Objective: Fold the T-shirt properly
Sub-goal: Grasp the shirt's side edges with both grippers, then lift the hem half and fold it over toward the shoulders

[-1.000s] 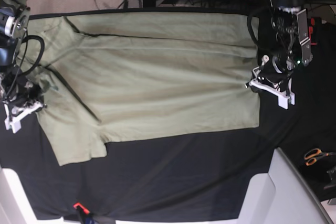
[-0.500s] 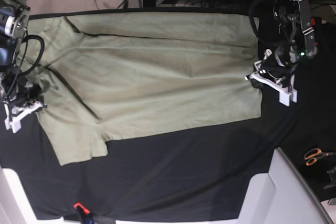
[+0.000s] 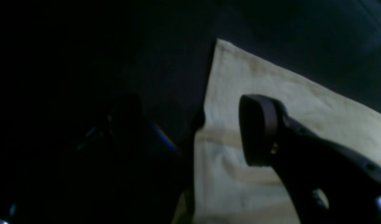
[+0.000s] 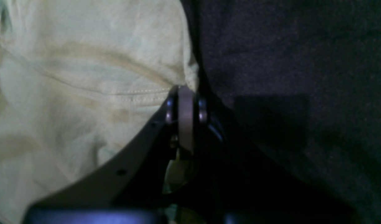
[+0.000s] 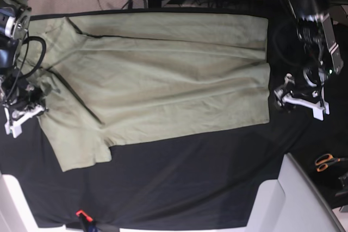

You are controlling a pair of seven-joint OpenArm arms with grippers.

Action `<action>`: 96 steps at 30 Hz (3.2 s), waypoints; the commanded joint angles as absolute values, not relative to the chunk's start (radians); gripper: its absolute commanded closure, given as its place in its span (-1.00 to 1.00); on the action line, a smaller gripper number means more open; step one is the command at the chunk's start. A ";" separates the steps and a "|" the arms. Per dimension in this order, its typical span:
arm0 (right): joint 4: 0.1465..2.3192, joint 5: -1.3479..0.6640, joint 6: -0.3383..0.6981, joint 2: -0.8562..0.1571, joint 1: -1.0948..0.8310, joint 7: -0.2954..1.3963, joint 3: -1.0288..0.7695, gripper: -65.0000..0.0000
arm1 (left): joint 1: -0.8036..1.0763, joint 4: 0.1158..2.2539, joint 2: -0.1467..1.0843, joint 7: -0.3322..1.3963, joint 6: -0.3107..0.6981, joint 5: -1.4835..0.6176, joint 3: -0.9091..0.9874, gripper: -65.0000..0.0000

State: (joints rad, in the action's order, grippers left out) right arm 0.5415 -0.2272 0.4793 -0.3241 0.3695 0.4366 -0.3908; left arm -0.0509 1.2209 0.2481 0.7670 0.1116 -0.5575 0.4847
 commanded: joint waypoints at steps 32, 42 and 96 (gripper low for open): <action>0.547 -0.208 0.478 -0.341 0.380 0.463 -0.390 1.00 | -0.352 0.647 0.277 0.437 0.124 -0.568 0.145 0.86; 0.555 -0.208 0.478 -0.338 0.384 0.461 -0.390 1.00 | -0.355 0.627 0.280 0.390 0.124 -0.568 0.139 1.00; 0.415 -0.206 0.417 -0.470 0.515 -0.335 0.153 1.00 | -0.317 1.101 0.300 0.579 0.119 -0.570 0.058 1.00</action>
State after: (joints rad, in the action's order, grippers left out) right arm 0.4026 -0.1974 0.4191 -0.4496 0.4862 -0.2977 0.1555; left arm -0.2878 1.0775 0.2882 0.5961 0.1139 -0.5594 0.0525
